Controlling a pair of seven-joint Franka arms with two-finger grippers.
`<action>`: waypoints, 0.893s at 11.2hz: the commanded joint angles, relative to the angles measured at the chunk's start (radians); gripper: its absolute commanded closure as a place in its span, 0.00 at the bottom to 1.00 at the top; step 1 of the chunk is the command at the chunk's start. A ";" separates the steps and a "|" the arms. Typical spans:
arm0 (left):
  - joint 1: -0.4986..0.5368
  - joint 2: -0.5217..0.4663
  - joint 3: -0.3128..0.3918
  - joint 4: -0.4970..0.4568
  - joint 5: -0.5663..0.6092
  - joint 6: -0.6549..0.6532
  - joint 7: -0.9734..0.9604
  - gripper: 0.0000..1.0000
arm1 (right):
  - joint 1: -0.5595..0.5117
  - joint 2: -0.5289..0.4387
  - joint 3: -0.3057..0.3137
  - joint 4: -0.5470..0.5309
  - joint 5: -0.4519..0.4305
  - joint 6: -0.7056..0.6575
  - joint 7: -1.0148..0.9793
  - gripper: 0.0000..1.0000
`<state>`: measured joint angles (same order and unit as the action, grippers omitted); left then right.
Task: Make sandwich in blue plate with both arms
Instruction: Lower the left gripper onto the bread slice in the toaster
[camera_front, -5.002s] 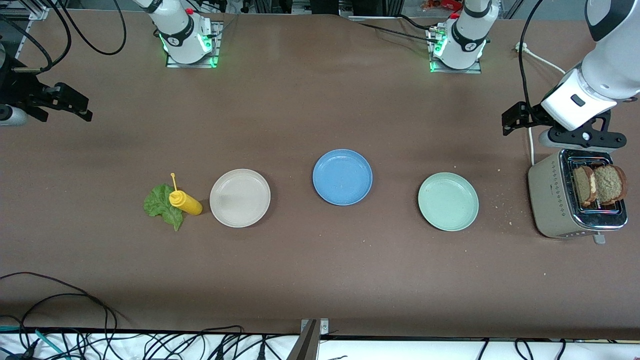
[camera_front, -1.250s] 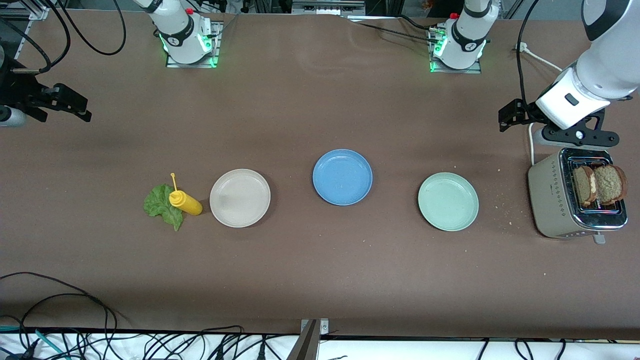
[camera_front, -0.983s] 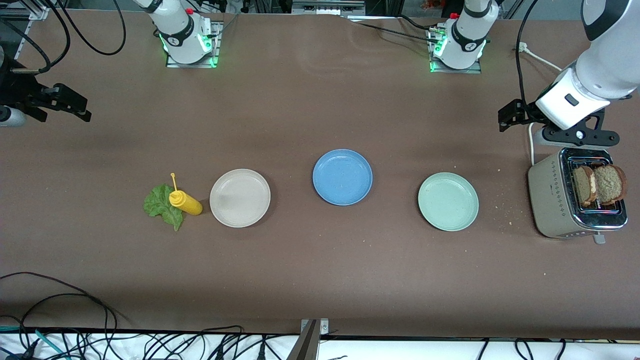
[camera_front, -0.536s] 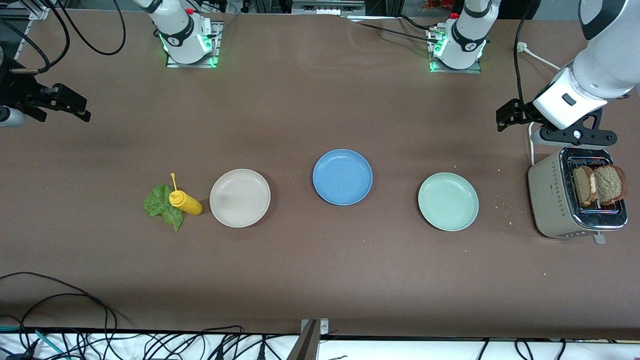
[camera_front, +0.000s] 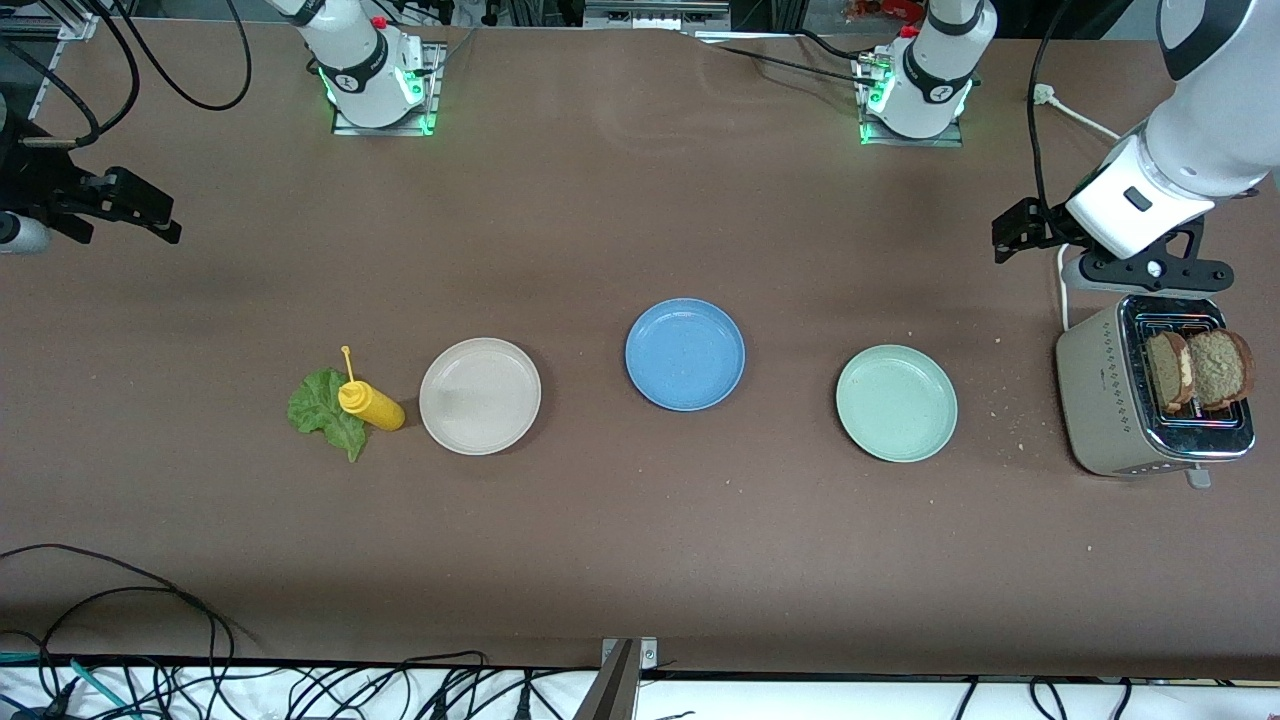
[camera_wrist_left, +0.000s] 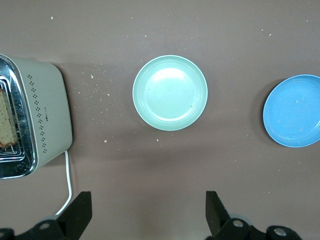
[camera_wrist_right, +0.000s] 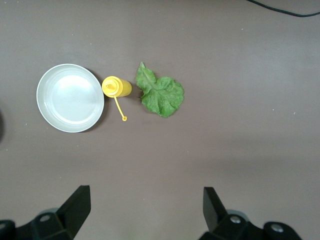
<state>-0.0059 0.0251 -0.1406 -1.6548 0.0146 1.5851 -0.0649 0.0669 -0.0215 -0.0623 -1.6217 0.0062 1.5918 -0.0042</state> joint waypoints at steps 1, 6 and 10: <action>0.006 0.027 0.001 0.021 -0.019 -0.020 -0.004 0.00 | -0.007 0.003 -0.001 0.014 0.000 -0.018 -0.003 0.00; 0.165 0.174 0.018 0.073 0.080 0.033 0.111 0.00 | -0.006 0.003 0.001 0.016 0.000 -0.016 -0.003 0.00; 0.266 0.283 0.018 0.070 0.206 0.140 0.218 0.00 | -0.006 0.003 0.001 0.017 -0.002 -0.013 -0.002 0.00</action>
<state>0.2215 0.2429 -0.1125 -1.6241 0.1687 1.6900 0.0846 0.0664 -0.0207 -0.0638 -1.6217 0.0062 1.5916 -0.0042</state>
